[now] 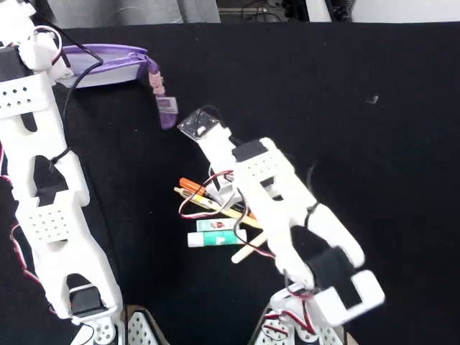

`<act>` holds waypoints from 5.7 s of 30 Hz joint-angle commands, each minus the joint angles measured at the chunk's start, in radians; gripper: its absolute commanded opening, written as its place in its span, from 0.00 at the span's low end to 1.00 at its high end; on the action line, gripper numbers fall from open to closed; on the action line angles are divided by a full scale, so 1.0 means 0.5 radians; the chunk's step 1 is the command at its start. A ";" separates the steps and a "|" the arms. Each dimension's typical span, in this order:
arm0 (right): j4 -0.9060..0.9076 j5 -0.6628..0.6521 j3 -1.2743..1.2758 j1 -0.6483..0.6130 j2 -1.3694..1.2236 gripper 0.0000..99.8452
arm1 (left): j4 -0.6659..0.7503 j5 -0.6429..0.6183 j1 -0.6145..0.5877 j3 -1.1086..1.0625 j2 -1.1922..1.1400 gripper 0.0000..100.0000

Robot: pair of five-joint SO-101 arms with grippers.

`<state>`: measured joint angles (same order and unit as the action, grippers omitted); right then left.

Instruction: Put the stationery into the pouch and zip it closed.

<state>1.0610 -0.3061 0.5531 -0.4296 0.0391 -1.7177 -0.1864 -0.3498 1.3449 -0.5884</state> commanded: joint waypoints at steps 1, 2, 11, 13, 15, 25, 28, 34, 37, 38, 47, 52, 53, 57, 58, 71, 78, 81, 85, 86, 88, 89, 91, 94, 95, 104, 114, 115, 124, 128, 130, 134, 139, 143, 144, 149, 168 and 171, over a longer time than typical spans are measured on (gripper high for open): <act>-0.144 0.012 -0.035 0.012 -0.149 0.22 | 0.003 0.015 0.005 0.115 0.037 0.03; -0.153 0.012 -0.057 0.012 -0.195 0.24 | 0.006 0.015 0.005 0.115 0.037 0.03; -0.126 0.009 -0.127 0.009 -0.339 0.20 | 0.049 0.006 -0.078 0.115 0.037 0.03; -0.058 0.006 -0.167 0.009 -0.302 0.19 | 0.055 0.006 -0.087 0.115 0.037 0.03; 0.006 0.006 -0.204 0.006 -0.244 0.18 | 0.058 0.006 -0.091 0.115 0.037 0.03; -0.077 0.006 -0.207 -0.064 -0.462 0.17 | 0.055 0.006 -0.081 0.115 0.034 0.03; 0.025 0.006 -0.351 -0.052 -0.606 0.17 | 0.055 0.006 -0.081 0.115 0.034 0.03; 0.236 -0.021 -0.603 -0.012 -0.775 0.01 | 0.049 0.003 -0.075 0.112 0.037 0.03; 0.267 -0.046 -0.609 0.003 -0.763 0.01 | 0.046 0.003 -0.057 0.112 0.037 0.03; 0.282 -0.046 -0.609 0.003 -0.738 0.01 | 0.046 0.003 -0.035 0.109 0.037 0.03; 0.491 -0.034 -0.486 0.006 0.005 0.01 | -0.089 0.003 0.216 0.078 0.117 0.03; 0.485 -0.034 -0.299 0.043 0.643 0.01 | -0.086 0.003 0.315 -0.137 0.338 0.03; 0.470 -0.034 -0.278 0.068 0.769 0.01 | -0.086 0.003 0.345 -0.195 0.390 0.03; 0.350 -0.031 -0.192 0.199 1.165 0.01 | -0.083 0.012 0.483 -0.397 0.595 0.03; 0.316 -0.031 -0.176 0.233 1.229 0.01 | -0.083 0.012 0.517 -0.437 0.629 0.03; -0.203 0.083 -0.173 0.304 1.521 0.01 | -0.083 0.015 0.729 -0.569 0.709 0.03; -0.500 0.169 -0.164 0.298 1.567 0.01 | -0.083 0.018 0.793 -0.569 0.706 0.03; -0.620 0.169 -0.164 0.295 1.610 0.01 | -0.083 0.018 0.806 -0.569 0.700 0.03; -0.752 0.270 -0.149 0.295 1.699 0.01 | -0.077 0.015 0.806 -0.548 0.589 0.03; -0.804 0.328 -0.124 0.295 1.726 0.01 | -0.058 0.009 0.806 -0.548 0.559 0.03; -0.921 0.414 -0.029 0.292 1.794 0.01 | -0.037 0.003 0.809 -0.548 0.503 0.03; -1.000 0.448 0.041 0.292 1.834 0.01 | -0.034 0.003 0.809 -0.548 0.479 0.03; -1.191 0.506 0.219 0.279 1.929 0.01 | -0.021 0.000 0.809 -0.548 0.454 0.03; -1.550 0.589 0.554 0.190 2.110 0.01 | -0.012 -0.043 0.812 -0.548 0.445 0.03; -1.679 0.611 0.671 0.144 2.171 0.01 | -0.012 -0.055 0.812 -0.548 0.445 0.03; -2.507 0.620 1.241 -0.058 2.377 0.01 | -0.025 -0.061 0.916 -0.554 0.430 0.03; -2.949 0.890 1.254 0.071 1.803 0.01 | -0.046 -0.064 0.916 -0.548 0.433 0.03; -2.989 0.911 1.254 0.092 1.723 0.01 | -0.046 -0.064 0.913 -0.548 0.433 0.03; -3.185 0.930 1.250 0.098 1.257 0.01 | -0.043 -0.068 0.913 -0.548 0.427 0.03; -3.244 0.918 1.266 0.101 1.284 0.01 | -0.037 -0.068 0.898 -0.548 0.427 0.03; -3.234 0.914 1.293 0.104 1.376 0.01 | -0.037 -0.092 0.888 -0.548 0.427 0.03; -3.237 0.905 1.358 0.107 1.579 0.01 | -0.037 -0.120 0.870 -0.548 0.430 0.03; -3.234 0.654 1.395 0.098 1.695 0.01 | -0.049 -0.117 0.879 -0.548 0.442 0.03; -3.250 0.629 1.389 0.098 1.695 0.01 | -0.083 -0.110 0.941 -0.548 0.442 0.03; -3.250 0.629 1.382 0.098 1.695 0.01 | -0.083 -0.107 0.965 -0.554 0.442 0.03; -3.253 0.629 1.382 0.098 1.695 0.01 | -0.086 -0.077 1.002 -0.566 0.442 0.03; -3.633 0.402 1.379 0.055 1.066 0.01 | -0.089 -0.086 0.907 -0.548 0.445 0.03; -3.732 0.402 1.358 0.068 0.901 0.01 | -0.089 -0.110 0.891 -0.548 0.445 0.03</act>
<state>-0.7296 -0.1005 1.2574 -0.4035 0.5777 -1.7545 -0.2325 0.1181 1.0564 -0.3874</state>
